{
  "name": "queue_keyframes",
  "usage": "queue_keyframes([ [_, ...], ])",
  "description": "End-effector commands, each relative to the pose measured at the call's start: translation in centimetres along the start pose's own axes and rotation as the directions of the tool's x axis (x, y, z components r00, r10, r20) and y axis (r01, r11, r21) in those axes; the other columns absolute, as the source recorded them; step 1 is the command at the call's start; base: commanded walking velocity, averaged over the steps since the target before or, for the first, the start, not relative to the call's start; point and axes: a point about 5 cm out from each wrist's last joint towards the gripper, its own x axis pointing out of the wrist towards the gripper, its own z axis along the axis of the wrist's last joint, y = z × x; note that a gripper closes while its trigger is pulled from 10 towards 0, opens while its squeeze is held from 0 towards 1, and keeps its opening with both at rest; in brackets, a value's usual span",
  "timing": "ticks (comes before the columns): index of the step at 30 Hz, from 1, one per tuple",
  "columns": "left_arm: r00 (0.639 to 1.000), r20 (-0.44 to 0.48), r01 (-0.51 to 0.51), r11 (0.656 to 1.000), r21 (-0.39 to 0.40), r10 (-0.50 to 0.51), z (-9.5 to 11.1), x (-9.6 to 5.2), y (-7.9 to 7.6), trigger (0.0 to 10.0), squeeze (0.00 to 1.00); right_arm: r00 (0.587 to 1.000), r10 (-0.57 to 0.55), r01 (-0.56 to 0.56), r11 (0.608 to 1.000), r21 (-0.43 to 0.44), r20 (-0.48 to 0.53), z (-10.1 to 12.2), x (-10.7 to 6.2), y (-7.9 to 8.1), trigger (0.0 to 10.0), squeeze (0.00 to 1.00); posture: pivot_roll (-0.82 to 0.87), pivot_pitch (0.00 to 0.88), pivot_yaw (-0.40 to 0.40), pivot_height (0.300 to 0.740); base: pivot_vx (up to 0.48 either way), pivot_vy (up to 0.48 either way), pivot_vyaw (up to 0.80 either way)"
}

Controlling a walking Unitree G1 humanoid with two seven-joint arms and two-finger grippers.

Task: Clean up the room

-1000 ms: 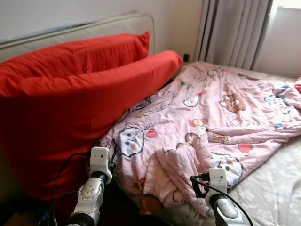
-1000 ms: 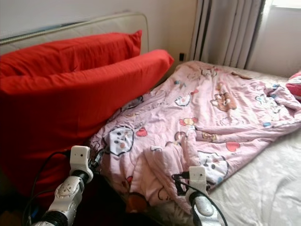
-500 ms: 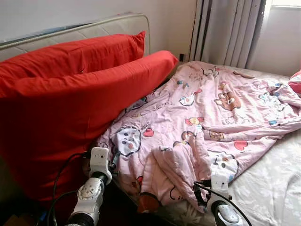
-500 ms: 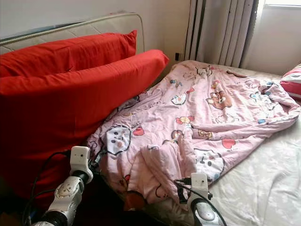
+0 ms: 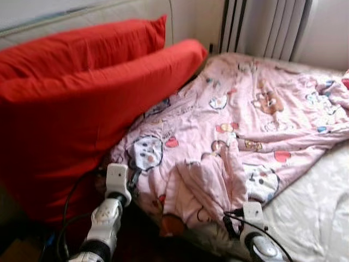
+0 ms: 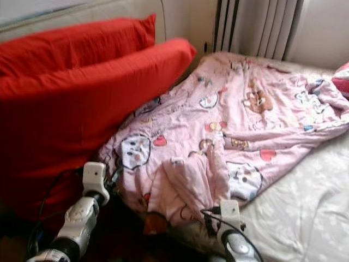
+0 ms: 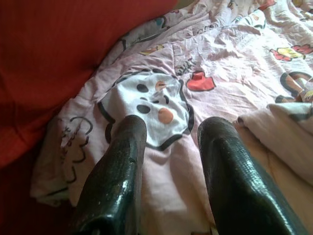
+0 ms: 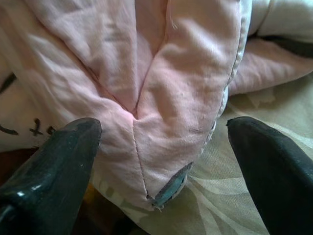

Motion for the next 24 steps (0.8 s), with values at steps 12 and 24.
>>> queue_keyframes([
  [12, 0.998, 0.052, 0.031, 1.0, -0.001, -0.031, 0.3, -0.8, -0.1, 10.0, 0.0, 0.997, 0.07, -0.07, 0.997, 0.012, 0.04, -0.8, -0.4, 1.1, 10.0, 0.0, 0.02, 0.28, 0.066, 0.602, 0.0, 0.0, 0.0],
  [24, 0.998, 0.041, 0.042, 0.999, 0.006, -0.043, 0.1, -1.7, -0.1, 10.0, 0.0, 0.985, 0.1, -0.107, 0.993, 0.046, 0.139, 0.6, -0.2, 2.1, 10.0, 0.0, 0.03, 0.284, 0.08, 0.602, 0.0, 0.0, 0.0],
])
